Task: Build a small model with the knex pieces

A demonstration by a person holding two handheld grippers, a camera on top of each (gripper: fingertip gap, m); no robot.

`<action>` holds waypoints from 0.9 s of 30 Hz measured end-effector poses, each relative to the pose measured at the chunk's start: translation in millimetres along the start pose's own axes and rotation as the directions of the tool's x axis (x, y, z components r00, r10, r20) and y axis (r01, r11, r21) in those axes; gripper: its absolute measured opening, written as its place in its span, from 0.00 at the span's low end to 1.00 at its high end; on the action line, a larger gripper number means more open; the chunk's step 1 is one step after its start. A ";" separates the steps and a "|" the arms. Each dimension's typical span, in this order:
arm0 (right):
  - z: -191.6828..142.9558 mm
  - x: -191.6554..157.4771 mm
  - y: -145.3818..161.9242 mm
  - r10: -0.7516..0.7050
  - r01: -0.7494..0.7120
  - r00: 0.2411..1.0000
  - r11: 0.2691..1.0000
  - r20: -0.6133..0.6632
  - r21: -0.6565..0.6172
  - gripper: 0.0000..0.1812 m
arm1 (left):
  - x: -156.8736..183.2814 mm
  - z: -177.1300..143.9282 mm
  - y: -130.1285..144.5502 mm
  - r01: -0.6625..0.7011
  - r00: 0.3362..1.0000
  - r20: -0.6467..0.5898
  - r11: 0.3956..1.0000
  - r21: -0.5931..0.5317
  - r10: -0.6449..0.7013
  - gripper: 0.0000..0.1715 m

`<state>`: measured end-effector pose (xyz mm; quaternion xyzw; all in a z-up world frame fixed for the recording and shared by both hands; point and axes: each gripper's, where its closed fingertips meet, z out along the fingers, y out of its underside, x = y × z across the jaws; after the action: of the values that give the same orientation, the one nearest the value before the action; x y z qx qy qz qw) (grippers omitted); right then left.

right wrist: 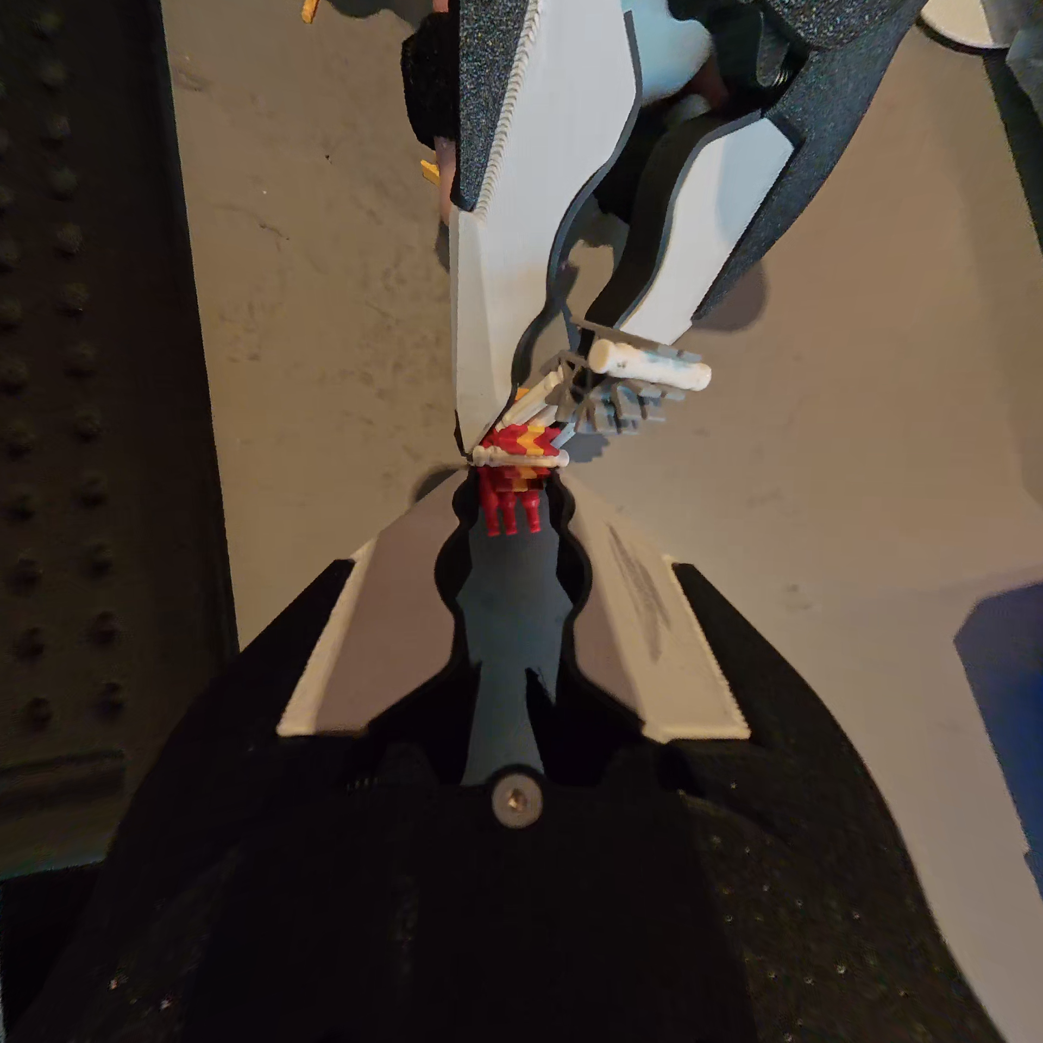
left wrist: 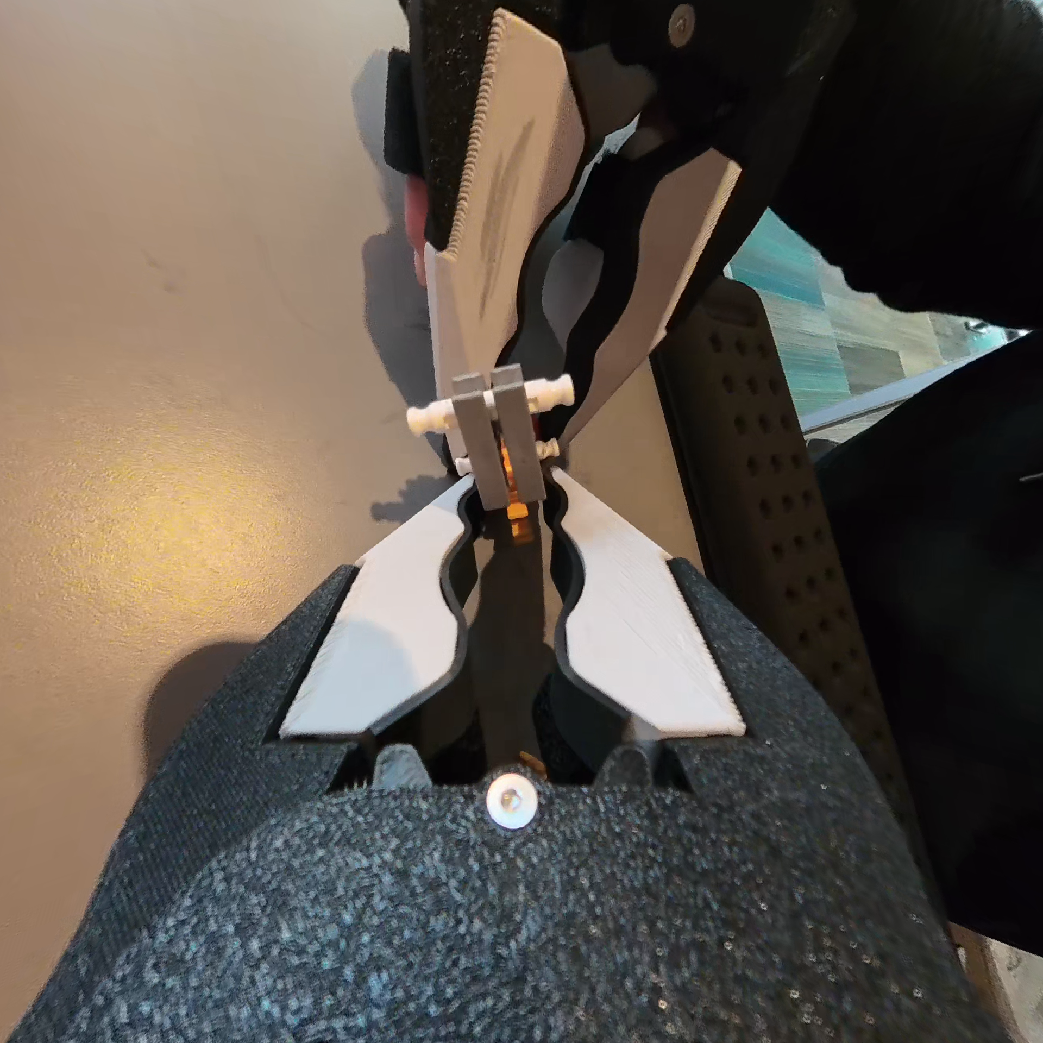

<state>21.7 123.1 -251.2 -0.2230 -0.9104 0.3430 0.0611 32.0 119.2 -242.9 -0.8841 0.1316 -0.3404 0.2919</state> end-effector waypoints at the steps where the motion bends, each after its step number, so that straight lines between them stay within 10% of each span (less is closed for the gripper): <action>1: 0.0 0.1 0.0 -0.007 0.007 1.000 1.000 0.009 -0.007 0.13 | -0.1 0.1 -0.1 -0.002 1.000 0.002 1.000 0.001 0.002 0.11; 27: -0.2 1.9 1.3 -0.048 0.070 0.988 0.987 0.147 -0.146 0.11 | -4.1 1.6 -2.2 -0.115 0.961 0.249 0.993 -0.022 0.117 0.09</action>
<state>20.6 124.9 -252.0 -0.1748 -0.9421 0.2861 -0.0111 30.2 123.4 -244.7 -0.9117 0.1467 -0.2083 0.3223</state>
